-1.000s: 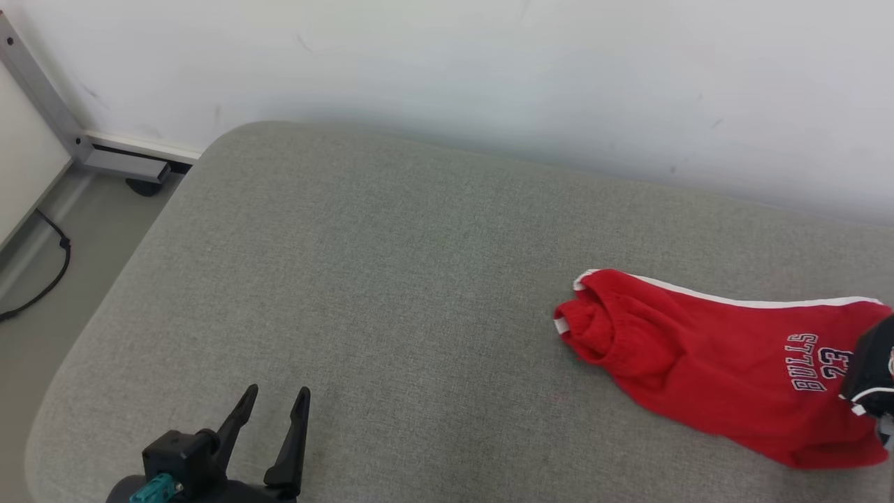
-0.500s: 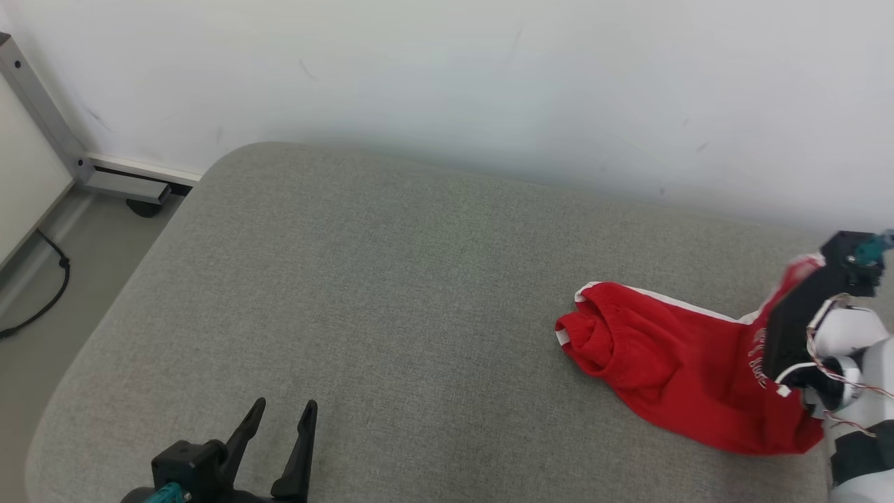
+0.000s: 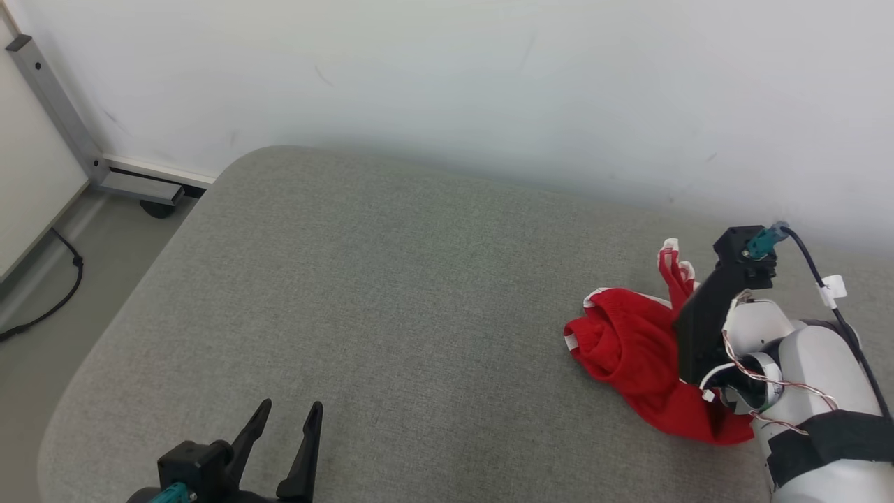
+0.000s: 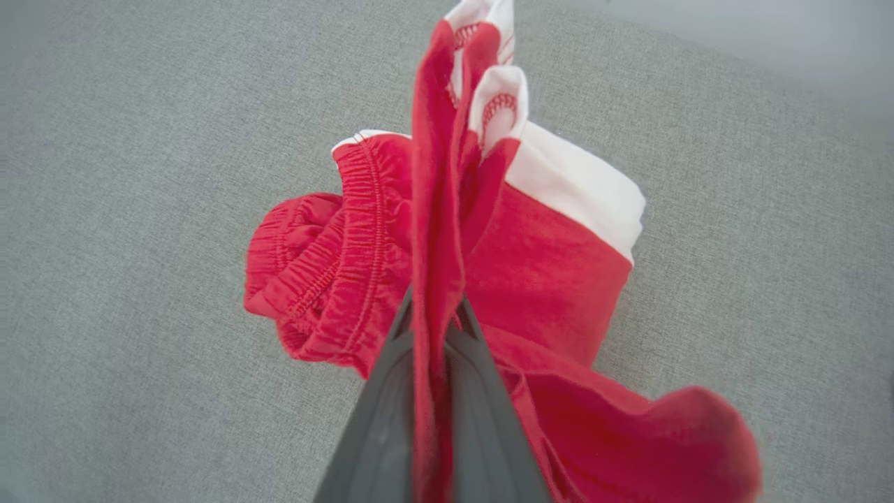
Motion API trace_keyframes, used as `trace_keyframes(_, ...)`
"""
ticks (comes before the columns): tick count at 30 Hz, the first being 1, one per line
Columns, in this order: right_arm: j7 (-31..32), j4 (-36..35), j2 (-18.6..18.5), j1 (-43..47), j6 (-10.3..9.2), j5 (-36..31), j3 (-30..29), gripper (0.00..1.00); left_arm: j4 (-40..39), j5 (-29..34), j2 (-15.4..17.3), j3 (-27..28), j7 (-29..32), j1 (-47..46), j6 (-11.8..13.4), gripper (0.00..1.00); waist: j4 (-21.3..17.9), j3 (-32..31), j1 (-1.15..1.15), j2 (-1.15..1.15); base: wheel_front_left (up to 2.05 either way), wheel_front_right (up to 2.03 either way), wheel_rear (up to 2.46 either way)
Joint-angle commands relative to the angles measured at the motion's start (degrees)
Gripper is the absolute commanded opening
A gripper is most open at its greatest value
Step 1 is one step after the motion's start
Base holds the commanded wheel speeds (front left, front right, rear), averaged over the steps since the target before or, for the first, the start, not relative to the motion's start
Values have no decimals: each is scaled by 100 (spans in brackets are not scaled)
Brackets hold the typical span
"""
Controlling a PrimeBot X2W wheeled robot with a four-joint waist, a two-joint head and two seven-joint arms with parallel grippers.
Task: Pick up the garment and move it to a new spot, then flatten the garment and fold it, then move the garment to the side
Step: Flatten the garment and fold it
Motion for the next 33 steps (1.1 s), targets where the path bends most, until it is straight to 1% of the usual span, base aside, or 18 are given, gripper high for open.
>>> trace_keyframes(1, -33, 58, 11, -105, -5, 48, 35, 0, 18, -49, 15, -1, -33, -55, -12, 100, 25, 6, 1, 0, 0, 0, 0)
trace_keyframes(8, -307, 659, 18, -405, -5, 561, 478, 0, 91, -76, -40, -73, -56, -123, -46, 100, 161, 8, 1, 0, 0, 0, 0)
trace_keyframes(12, -486, 1022, 16, -553, -5, 694, 653, 0, 138, -97, -57, -99, -84, -123, -64, 100, 235, -4, 1, 0, 0, 0, 0)
trace_keyframes(13, -540, 1092, 17, -594, -5, 721, 683, 15, 145, -96, -61, -105, -79, -131, -69, 100, 251, -5, 1, 0, 0, 0, 0)
trace_keyframes(14, -593, 1159, 18, -627, -5, 746, 695, 92, 151, -99, -64, -109, -87, -134, -69, 100, 262, -7, 1, 0, 0, 0, 0)
trace_keyframes(15, -661, 1217, 16, -657, -5, 802, 705, 100, 159, -98, -62, -110, -95, -136, -67, 100, 271, -10, 1, 0, 0, 0, 0)
trace_keyframes(19, -880, 1364, 12, -825, -5, 1051, 796, 100, 165, -123, -46, -96, -102, -115, -27, 100, 257, -24, 1, 0, 0, 0, 0)
trace_keyframes(23, -1040, 1335, 12, -945, -5, 1170, 859, 100, 148, -149, -18, -77, -135, -58, -2, 100, 151, -49, 1, 0, 0, 0, 0)
trace_keyframes(27, -1238, 1173, -4, -969, -5, 818, 632, 100, 117, -132, -2, -85, -139, -26, 23, 100, 10, -79, 1, 0, 0, 0, 0)
trace_keyframes(33, -1437, 790, -360, -634, -5, 322, 118, 100, 77, -149, 23, -82, -149, -2, 46, 100, -220, -98, 1, 0, 0, 0, 0)
